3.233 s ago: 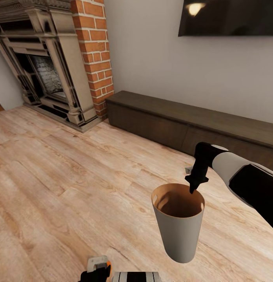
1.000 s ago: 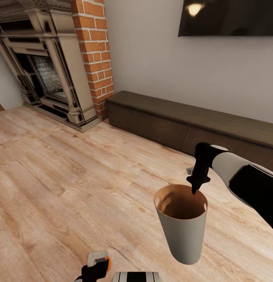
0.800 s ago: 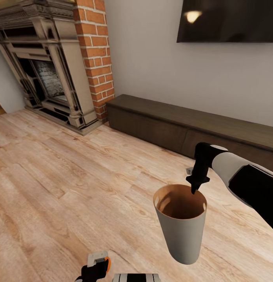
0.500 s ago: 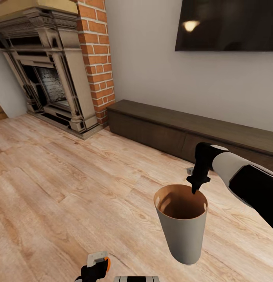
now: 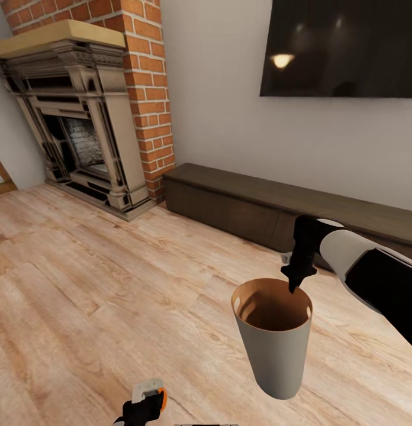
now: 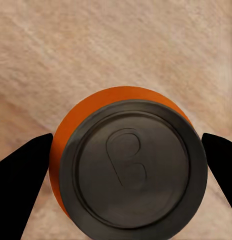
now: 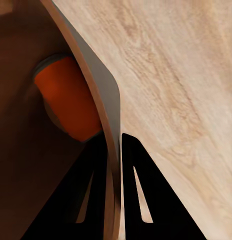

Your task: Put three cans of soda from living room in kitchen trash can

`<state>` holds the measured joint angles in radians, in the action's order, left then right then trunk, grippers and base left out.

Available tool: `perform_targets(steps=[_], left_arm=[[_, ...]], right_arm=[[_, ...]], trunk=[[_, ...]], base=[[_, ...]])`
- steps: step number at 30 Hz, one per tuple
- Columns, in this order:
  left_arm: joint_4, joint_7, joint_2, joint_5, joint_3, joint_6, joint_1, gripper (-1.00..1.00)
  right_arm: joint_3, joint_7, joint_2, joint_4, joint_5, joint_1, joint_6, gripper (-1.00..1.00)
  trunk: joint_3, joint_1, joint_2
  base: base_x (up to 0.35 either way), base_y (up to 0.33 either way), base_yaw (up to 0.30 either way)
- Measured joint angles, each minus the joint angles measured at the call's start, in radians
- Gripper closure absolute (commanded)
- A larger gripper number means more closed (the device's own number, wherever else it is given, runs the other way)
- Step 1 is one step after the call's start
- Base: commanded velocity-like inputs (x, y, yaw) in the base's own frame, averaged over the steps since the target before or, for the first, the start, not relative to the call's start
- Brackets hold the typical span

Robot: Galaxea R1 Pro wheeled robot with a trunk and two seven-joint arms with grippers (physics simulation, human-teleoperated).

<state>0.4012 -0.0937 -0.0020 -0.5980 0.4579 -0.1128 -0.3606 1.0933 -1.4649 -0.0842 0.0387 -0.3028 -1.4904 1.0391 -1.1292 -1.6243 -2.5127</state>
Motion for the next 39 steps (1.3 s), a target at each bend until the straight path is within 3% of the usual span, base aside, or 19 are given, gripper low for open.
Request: perform_targets(steps=[16,19,22,33,37,39], left_arm=[[-0.001,0.007,0.003,0.0,-0.001,0.007,0.001,1.0],[-0.001,0.008,0.002,0.0,0.0,0.009,0.0,1.0],[0.0,0.007,0.001,0.0,-0.001,0.023,0.0,1.0],[0.032,-0.009,0.0,-0.004,-0.012,0.085,0.001,1.0],[0.083,-0.034,0.002,-0.004,-0.012,0.098,0.003,1.0],[0.149,-0.048,0.003,-0.003,-0.011,0.128,0.004,1.0]], right_arm=[[0.003,-0.001,0.001,0.001,0.0,0.0,0.0,1.0],[0.003,0.0,0.001,0.001,-0.001,0.001,0.0,1.0],[0.003,0.0,0.001,0.001,0.002,0.001,0.0,1.0],[-0.006,0.0,0.008,0.001,0.003,0.001,0.001,1.0],[-0.008,0.0,0.01,0.001,0.001,0.001,0.0,1.0],[-0.007,0.0,0.01,0.001,-0.001,0.001,-0.001,1.0]], trunk=[[0.062,0.007,0.004],[0.062,0.007,0.004],[0.062,0.007,0.004],[0.104,0.012,0.006],[0.12,0.014,0.007],[0.128,0.015,0.008]], base=[[0.0,0.0,0.0],[0.0,0.0,0.0],[0.0,0.0,0.0],[0.0,0.0,0.0],[0.0,0.0,0.0],[0.0,0.0,0.0]])
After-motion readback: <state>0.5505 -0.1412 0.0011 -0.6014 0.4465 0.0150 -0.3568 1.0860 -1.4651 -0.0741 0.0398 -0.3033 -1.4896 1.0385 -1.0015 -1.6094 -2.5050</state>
